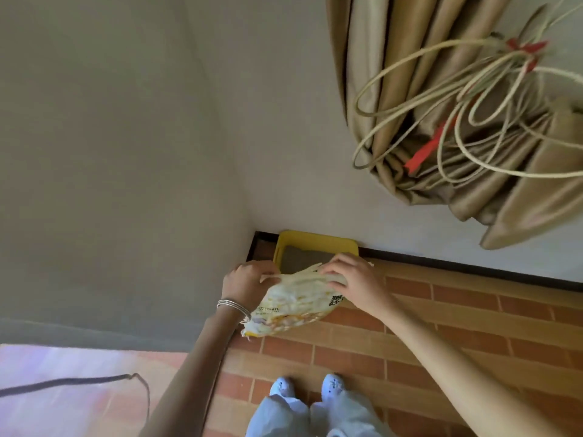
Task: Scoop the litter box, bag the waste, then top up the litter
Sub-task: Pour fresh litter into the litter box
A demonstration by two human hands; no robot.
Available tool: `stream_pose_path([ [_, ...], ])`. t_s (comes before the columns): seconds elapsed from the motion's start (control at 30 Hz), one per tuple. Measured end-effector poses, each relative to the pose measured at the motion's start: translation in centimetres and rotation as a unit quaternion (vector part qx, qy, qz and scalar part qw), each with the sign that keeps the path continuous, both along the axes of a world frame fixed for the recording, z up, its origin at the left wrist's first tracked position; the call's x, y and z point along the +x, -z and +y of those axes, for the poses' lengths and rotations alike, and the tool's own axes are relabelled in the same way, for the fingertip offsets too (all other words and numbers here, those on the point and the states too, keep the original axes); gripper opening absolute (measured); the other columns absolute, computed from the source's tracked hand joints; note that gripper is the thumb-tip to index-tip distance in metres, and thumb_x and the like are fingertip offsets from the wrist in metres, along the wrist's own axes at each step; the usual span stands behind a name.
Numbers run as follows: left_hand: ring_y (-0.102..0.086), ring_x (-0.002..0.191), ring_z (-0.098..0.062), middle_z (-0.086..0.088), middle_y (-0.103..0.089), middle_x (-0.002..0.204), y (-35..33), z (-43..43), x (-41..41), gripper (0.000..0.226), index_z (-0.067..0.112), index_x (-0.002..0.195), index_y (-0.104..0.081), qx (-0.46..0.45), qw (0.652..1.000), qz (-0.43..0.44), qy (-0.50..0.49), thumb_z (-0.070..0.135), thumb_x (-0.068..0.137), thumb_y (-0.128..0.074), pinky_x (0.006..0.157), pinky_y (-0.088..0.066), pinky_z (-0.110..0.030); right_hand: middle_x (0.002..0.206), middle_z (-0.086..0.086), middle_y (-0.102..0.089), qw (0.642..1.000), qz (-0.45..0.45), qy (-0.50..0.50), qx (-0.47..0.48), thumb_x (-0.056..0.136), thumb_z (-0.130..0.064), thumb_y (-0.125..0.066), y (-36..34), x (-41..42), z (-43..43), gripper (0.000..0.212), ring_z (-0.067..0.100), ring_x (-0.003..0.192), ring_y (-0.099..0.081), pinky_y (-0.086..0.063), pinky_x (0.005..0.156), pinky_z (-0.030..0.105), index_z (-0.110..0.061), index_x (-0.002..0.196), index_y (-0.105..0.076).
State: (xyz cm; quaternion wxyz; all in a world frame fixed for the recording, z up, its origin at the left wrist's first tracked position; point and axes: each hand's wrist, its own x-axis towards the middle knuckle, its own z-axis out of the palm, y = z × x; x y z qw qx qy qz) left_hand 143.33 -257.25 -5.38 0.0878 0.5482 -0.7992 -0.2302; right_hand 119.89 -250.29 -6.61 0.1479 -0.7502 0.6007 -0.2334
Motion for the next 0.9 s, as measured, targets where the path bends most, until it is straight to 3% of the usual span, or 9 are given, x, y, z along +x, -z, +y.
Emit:
stream_pose_path([
  [0.1, -0.06, 0.091, -0.017, 0.014, -0.067, 0.097, 1.4, -0.7, -1.0, 0.007, 0.034, 0.09, -0.067, 0.011, 0.999, -0.009, 0.031, 0.036, 0.085, -0.062, 0.07, -0.044, -0.025, 0.091, -0.005, -0.062, 0.999, -0.006, 0.03, 0.027, 0.075, -0.018, -0.074, 1.1, -0.7, 0.6, 0.019, 0.013, 0.084, -0.06, -0.05, 0.071, 0.029, -0.017, 0.092, -0.067],
  [0.3, -0.062, 0.089, -0.014, 0.013, -0.069, 0.094, 7.7, -2.1, -2.8, 0.015, 0.029, 0.09, -0.07, 0.011, 0.998, 0.014, 0.063, 0.038, 0.084, -0.059, 0.078, -0.035, -0.022, 0.083, -0.009, -0.06, 0.996, -0.052, 0.057, 0.049, 0.074, -0.011, -0.075, 7.0, -2.5, 0.1, 0.017, 0.0, 0.074, -0.053, -0.038, 0.067, 0.007, -0.019, 0.085, -0.065],
  [0.5, -0.059, 0.088, -0.011, 0.016, -0.068, 0.09, 20.7, -3.9, -4.4, 0.017, 0.026, 0.087, -0.071, 0.064, 0.993, 0.046, 0.083, 0.038, 0.08, -0.061, 0.065, -0.028, -0.008, 0.082, -0.009, -0.06, 0.996, -0.054, 0.067, 0.029, 0.074, -0.015, -0.074, 19.6, -4.1, -1.5, 0.014, -0.001, 0.076, -0.053, -0.046, 0.07, 0.017, -0.018, 0.085, -0.066],
  [0.6, -0.062, 0.086, -0.011, 0.015, -0.069, 0.086, 28.6, -5.0, -4.9, 0.026, 0.027, 0.083, -0.071, 0.086, 0.989, 0.066, 0.1, 0.043, 0.071, -0.055, 0.067, -0.04, -0.02, 0.085, -0.009, -0.061, 0.995, -0.051, 0.08, 0.036, 0.075, -0.021, -0.074, 27.3, -4.9, -1.9, 0.014, 0.0, 0.078, -0.055, -0.048, 0.071, 0.02, -0.017, 0.086, -0.066],
  [0.73, -0.063, 0.083, -0.009, 0.017, -0.066, 0.082, 38.0, -6.9, -5.9, 0.02, 0.026, 0.082, -0.07, 0.093, 0.986, 0.072, 0.121, 0.041, 0.074, -0.059, 0.07, -0.045, -0.025, 0.087, -0.009, -0.062, 0.994, -0.046, 0.084, 0.047, 0.076, -0.031, -0.066, 37.3, -5.9, -2.8, 0.019, 0.002, 0.08, -0.057, -0.051, 0.07, 0.024, -0.016, 0.088, -0.067],
  [0.9, -0.062, 0.079, -0.003, 0.021, -0.065, 0.077, 47.3, -9.8, -7.3, 0.013, 0.035, 0.084, -0.061, 0.067, 0.981, 0.091, 0.158, 0.041, 0.073, -0.056, 0.069, -0.05, -0.032, 0.083, -0.007, -0.063, 0.995, -0.025, 0.095, 0.007, 0.07, -0.02, -0.078, 46.1, -7.2, -5.6, 0.016, 0.009, 0.077, -0.059, -0.036, 0.069, 0.009, -0.017, 0.082, -0.067],
])
